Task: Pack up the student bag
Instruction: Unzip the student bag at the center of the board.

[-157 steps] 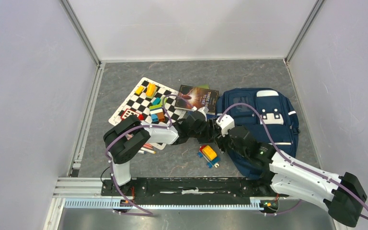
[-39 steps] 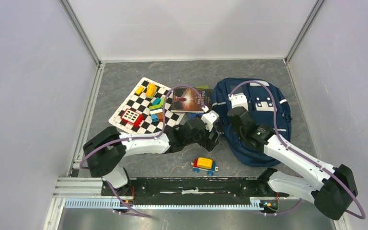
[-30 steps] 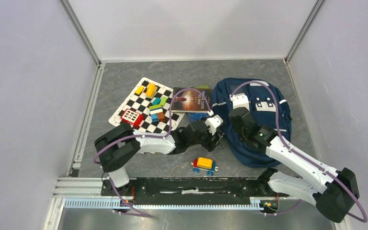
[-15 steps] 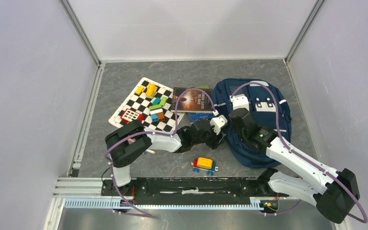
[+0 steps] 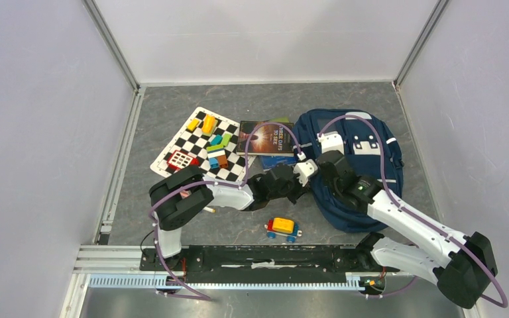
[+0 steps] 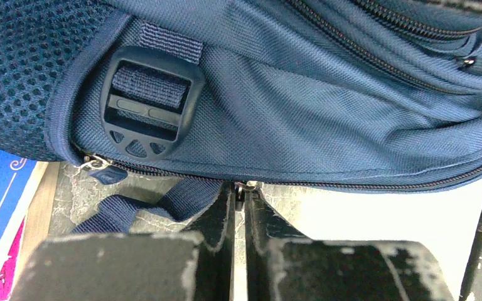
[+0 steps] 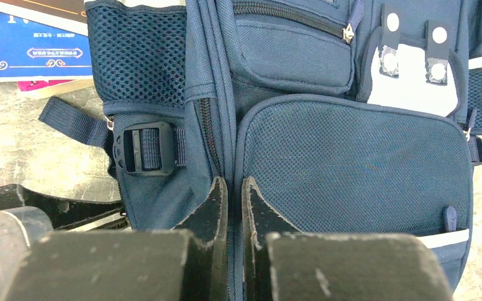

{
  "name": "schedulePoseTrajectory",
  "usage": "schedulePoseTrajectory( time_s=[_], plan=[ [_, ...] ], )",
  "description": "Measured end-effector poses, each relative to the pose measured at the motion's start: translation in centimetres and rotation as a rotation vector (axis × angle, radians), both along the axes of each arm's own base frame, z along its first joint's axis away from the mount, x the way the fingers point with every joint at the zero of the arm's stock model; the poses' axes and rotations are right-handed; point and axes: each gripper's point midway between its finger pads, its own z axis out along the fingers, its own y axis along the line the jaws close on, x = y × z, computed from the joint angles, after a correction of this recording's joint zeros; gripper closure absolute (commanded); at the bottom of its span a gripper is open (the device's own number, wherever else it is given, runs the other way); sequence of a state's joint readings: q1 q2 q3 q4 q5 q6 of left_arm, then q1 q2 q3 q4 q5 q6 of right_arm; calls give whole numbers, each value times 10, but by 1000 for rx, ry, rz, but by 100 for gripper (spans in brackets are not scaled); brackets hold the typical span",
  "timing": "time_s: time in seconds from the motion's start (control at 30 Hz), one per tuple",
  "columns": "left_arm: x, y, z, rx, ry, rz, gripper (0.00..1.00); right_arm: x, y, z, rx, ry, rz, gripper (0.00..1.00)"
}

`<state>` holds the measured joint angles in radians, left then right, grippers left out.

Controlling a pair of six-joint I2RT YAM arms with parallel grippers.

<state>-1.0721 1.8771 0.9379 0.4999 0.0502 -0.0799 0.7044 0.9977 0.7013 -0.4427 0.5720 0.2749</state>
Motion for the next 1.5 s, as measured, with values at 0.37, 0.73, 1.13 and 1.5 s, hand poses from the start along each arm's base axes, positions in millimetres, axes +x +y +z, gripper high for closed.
schedulePoseTrajectory(
  time_s=[0.37,0.73,1.13,1.5],
  plan=[
    [-6,3,-7,13,11,-11,98,-1,-3,-25,-44,45,-14,96],
    [-28,7,-21,61,32,-40,98,-3,-3,-60,-33,89,-54,100],
    [-55,-9,0,-26,99,-19,98,0,-1,-62,-28,84,-57,100],
    [-67,-13,0,-48,142,95,98,-1,-1,-64,-22,86,-70,100]
  ],
)
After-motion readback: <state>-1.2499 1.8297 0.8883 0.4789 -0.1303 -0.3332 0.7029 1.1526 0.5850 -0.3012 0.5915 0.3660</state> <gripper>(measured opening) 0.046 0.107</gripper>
